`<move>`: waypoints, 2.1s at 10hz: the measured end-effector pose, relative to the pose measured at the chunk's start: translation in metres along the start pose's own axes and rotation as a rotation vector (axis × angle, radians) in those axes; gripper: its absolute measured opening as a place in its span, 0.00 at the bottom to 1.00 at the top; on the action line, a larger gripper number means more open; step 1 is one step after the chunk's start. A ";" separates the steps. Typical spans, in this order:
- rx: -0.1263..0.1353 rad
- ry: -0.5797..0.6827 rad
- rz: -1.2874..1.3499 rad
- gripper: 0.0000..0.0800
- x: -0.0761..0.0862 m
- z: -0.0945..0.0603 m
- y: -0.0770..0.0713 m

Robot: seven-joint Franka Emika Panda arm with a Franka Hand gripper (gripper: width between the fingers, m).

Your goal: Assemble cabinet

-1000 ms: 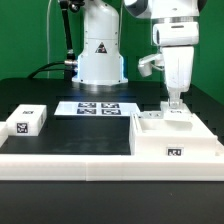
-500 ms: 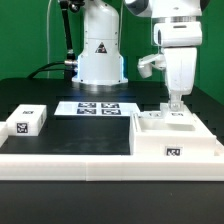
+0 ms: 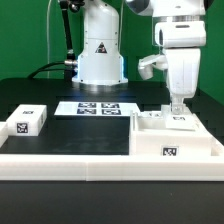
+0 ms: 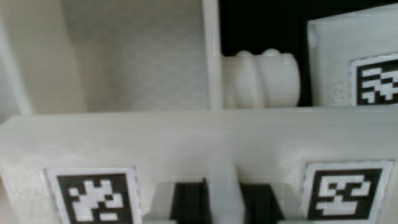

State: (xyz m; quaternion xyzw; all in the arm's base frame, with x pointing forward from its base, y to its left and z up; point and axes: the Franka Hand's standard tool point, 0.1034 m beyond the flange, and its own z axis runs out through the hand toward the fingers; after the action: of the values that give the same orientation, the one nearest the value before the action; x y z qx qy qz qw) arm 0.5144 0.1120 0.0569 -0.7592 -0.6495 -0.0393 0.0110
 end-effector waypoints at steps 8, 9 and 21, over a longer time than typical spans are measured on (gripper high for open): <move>-0.007 0.006 0.014 0.09 -0.001 0.000 0.032; -0.014 0.010 0.021 0.09 -0.002 0.001 0.040; -0.028 0.018 0.026 0.69 -0.003 0.002 0.057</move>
Offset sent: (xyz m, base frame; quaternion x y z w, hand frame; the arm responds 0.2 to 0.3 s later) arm 0.0000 0.0000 0.0000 0.0000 0.0000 0.0000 1.0000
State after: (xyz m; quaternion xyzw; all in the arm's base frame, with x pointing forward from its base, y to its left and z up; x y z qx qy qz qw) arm 0.5707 0.1005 0.0571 -0.7674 -0.6388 -0.0551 0.0070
